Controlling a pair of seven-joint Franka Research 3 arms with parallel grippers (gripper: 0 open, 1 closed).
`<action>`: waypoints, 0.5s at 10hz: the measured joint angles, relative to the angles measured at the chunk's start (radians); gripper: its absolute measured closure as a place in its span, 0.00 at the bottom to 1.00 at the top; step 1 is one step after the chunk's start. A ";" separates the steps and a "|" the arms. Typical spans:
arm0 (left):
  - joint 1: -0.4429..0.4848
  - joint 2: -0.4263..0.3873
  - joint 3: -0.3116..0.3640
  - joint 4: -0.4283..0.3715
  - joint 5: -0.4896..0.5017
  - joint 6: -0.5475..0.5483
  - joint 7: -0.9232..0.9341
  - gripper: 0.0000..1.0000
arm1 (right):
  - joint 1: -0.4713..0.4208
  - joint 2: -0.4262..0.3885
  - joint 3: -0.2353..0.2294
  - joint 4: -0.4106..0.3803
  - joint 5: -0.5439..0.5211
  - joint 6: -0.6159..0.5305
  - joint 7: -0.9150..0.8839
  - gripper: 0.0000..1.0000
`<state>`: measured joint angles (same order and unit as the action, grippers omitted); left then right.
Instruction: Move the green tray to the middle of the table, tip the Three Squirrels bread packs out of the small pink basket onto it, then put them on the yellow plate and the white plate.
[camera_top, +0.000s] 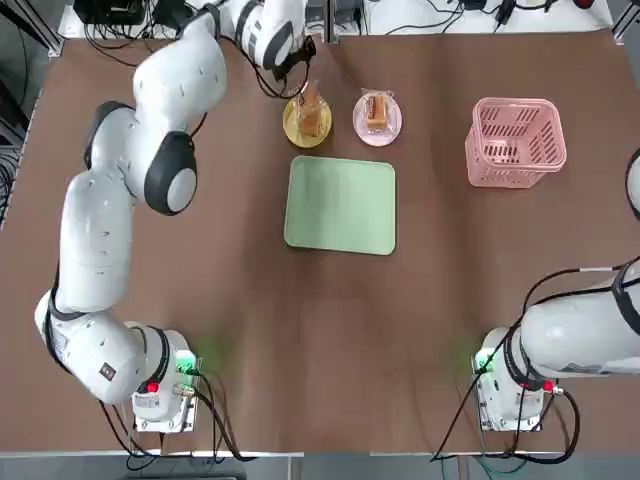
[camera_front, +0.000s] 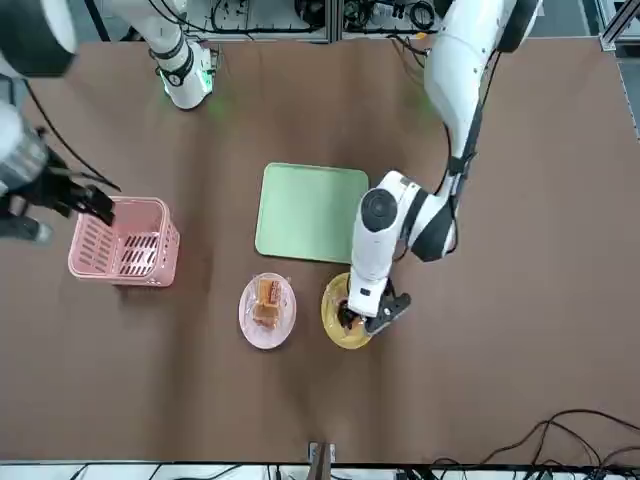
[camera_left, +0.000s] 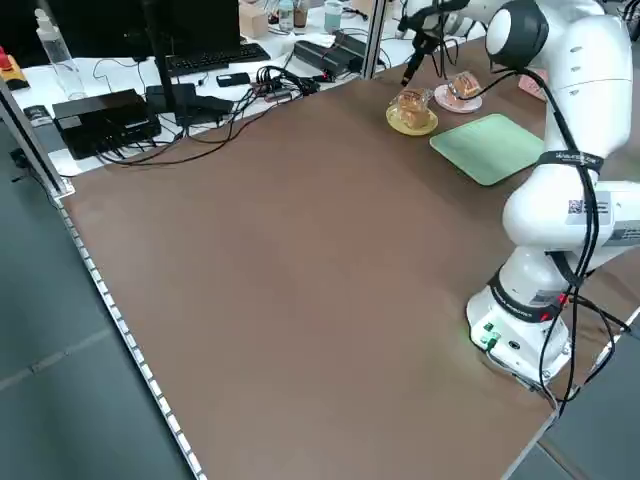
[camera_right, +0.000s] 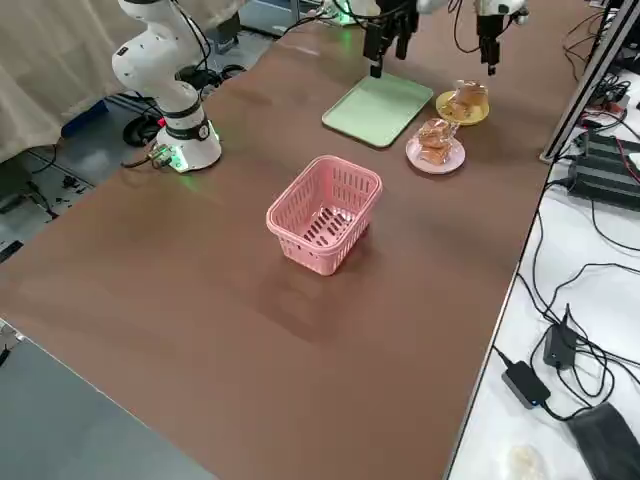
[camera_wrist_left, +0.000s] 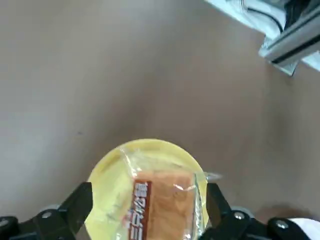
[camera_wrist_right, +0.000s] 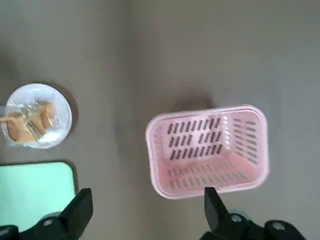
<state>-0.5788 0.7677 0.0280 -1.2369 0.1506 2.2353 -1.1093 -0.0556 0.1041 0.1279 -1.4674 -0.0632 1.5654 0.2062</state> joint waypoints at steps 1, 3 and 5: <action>0.029 -0.034 -0.001 0.000 0.000 -0.053 0.062 0.00 | -0.002 -0.022 -0.035 0.000 0.003 -0.028 -0.054 0.02; 0.109 -0.103 -0.002 0.000 -0.065 -0.149 0.231 0.00 | -0.006 -0.042 -0.076 -0.004 0.004 -0.048 -0.125 0.02; 0.219 -0.156 -0.002 -0.002 -0.145 -0.243 0.461 0.00 | -0.020 -0.040 -0.085 -0.015 0.004 -0.047 -0.160 0.02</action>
<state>-0.3602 0.6118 0.0255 -1.2385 0.0054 1.9920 -0.6479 -0.0761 0.0636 0.0430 -1.4823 -0.0587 1.5183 0.0463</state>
